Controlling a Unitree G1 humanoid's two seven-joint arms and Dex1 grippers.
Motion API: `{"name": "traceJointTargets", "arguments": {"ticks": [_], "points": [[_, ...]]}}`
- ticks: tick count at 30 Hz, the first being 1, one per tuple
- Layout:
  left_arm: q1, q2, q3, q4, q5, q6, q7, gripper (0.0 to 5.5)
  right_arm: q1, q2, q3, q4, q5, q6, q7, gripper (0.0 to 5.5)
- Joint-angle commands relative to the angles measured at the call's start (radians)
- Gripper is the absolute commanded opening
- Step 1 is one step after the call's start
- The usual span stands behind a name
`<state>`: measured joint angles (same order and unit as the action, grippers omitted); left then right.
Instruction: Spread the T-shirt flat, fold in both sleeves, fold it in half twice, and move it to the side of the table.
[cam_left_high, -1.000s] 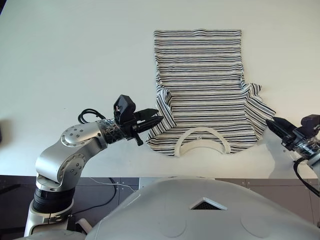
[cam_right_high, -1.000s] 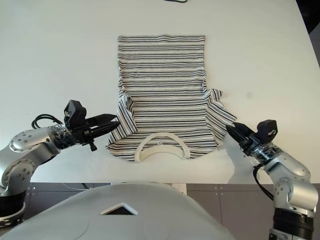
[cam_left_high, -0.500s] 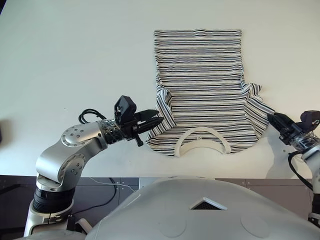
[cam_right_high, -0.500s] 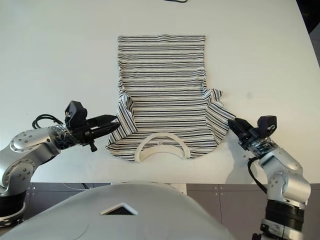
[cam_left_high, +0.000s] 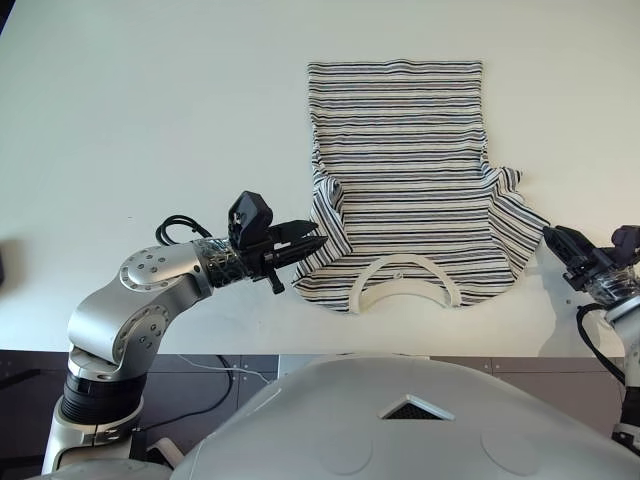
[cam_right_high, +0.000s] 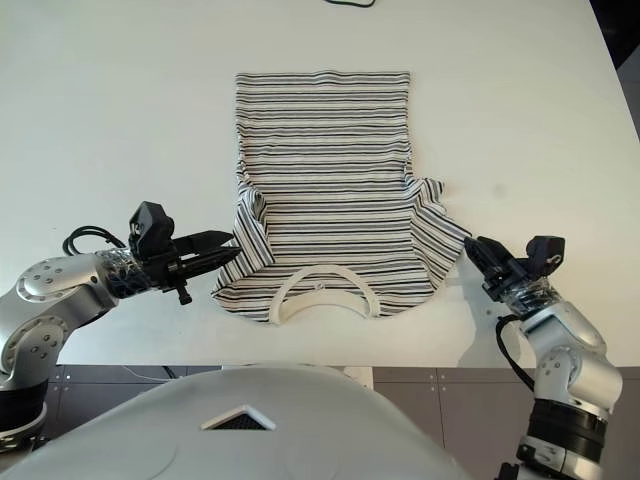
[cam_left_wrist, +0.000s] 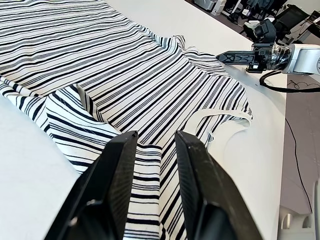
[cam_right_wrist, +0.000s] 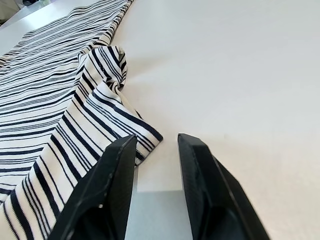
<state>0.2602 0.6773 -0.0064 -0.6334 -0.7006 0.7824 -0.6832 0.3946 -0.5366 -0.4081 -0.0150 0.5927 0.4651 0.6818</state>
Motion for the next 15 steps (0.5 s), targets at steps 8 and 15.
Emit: {"name": "traceJointTargets", "arguments": {"ticks": [8,15], "points": [[-0.033,0.011,-0.030,0.021,0.035,0.009,0.012,1.40,-0.014,0.013,0.062,0.026,-0.031,0.071,-0.022,1.51],[-0.026,0.002,-0.031,0.022,0.045,0.003,0.018,1.40,-0.034,0.004,0.074,0.064,-0.068,0.040,-0.029,0.38]]}}
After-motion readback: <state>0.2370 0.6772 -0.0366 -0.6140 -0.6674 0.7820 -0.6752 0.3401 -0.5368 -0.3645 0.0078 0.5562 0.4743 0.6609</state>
